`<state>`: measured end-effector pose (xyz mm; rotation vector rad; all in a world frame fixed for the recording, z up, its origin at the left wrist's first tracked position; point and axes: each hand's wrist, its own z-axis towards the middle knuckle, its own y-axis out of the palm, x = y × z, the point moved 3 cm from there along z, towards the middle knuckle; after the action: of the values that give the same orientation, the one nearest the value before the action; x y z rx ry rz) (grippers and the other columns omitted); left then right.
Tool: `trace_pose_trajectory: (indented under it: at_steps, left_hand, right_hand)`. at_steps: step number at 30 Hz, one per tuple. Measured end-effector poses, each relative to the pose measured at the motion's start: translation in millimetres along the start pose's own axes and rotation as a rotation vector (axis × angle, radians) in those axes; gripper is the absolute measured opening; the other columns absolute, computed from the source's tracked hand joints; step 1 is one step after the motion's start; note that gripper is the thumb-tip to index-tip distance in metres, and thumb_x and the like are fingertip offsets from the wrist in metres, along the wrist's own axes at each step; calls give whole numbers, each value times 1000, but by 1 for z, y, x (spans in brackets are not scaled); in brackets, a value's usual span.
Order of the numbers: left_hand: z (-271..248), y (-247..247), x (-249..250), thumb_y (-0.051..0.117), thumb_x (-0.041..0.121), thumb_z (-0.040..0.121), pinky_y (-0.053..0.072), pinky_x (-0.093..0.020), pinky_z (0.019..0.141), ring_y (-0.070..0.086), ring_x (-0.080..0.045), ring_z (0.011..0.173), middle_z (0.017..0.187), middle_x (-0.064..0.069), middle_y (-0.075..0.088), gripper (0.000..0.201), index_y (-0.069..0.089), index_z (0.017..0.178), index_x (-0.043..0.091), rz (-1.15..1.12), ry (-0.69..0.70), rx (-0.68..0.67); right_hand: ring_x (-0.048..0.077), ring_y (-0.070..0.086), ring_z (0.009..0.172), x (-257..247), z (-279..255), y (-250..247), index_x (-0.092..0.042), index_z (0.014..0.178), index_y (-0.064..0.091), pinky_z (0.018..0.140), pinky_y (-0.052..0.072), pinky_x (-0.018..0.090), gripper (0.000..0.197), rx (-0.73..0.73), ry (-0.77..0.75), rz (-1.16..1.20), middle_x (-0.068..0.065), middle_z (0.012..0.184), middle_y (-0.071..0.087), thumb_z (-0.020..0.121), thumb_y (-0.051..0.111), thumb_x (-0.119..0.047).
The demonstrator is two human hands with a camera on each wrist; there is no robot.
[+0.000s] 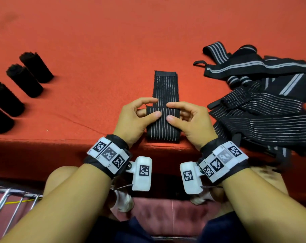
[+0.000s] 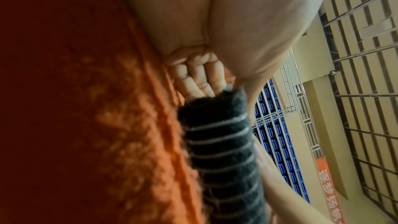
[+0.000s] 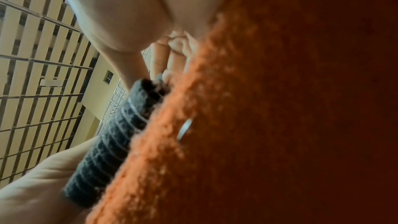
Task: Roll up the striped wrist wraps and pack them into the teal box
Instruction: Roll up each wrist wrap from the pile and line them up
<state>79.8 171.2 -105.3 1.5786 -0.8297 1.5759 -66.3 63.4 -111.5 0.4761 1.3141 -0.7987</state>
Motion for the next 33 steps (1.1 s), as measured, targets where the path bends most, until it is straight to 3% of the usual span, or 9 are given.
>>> trace_pose_trajectory:
  at_steps: [7,13,17,19,22,25,28,31,33]
  left_hand:
    - [-2,-5,1,78,-5,80,59,-30,76,74,-19,92,100,-10,77,46,67,120,16,28,50,-52]
    - [-3,-5,-4,78,-3,80,55,-23,74,72,-10,88,94,0,76,28,70,104,10,85,83,-56]
    - [-2,-5,-6,77,2,84,47,-12,61,65,-2,73,78,10,71,12,71,90,11,145,108,-45]
    - [-2,-6,-8,76,4,85,46,-12,59,63,-1,68,72,13,68,9,70,86,11,157,106,-37]
    - [-1,-6,-9,78,14,86,50,-23,67,64,-8,72,76,7,69,6,72,85,12,159,97,-32]
    - [-1,-3,-8,74,24,85,51,-34,73,63,-15,75,78,-2,69,14,74,83,10,141,72,-54]
    - [-2,0,-6,75,21,85,52,-32,76,66,-13,79,82,3,72,9,74,91,15,138,83,-101]
    - [-4,1,-4,74,3,87,55,-29,74,69,-13,82,87,1,74,28,65,111,14,91,94,-157]
    - [-5,0,-3,71,-2,88,55,-27,68,69,-12,78,85,0,74,27,63,111,12,74,98,-159]
  right_hand:
    - [40,71,98,-1,-2,0,-22,105,75,89,54,62,30,-29,56,21,5,96,79,83,80,-3]
    - [38,69,89,1,0,-1,-28,90,76,86,57,52,14,-19,-11,-81,5,94,76,82,80,-17]
    - [8,58,76,3,2,-1,-29,88,75,73,46,32,15,-43,-21,-89,-8,89,68,84,80,-15]
    - [13,60,76,4,2,0,-29,89,74,75,50,37,12,-54,-31,-81,-5,89,68,84,79,-20]
    - [41,65,89,3,1,1,-32,99,71,88,55,59,19,-68,-45,-16,14,100,72,82,77,-27]
    - [35,63,85,2,0,1,-32,105,69,84,53,64,24,-74,-62,30,22,101,69,85,74,-20]
    - [25,61,82,0,-2,-1,-24,98,72,78,54,49,18,-50,-73,40,19,92,69,88,72,-10]
    - [8,61,80,-2,-3,-2,-17,92,73,76,50,25,19,-36,-57,83,-4,83,70,88,70,1]
    - [8,61,81,-3,-4,-1,-15,93,73,77,49,25,16,-47,-57,75,-5,85,70,87,71,0]
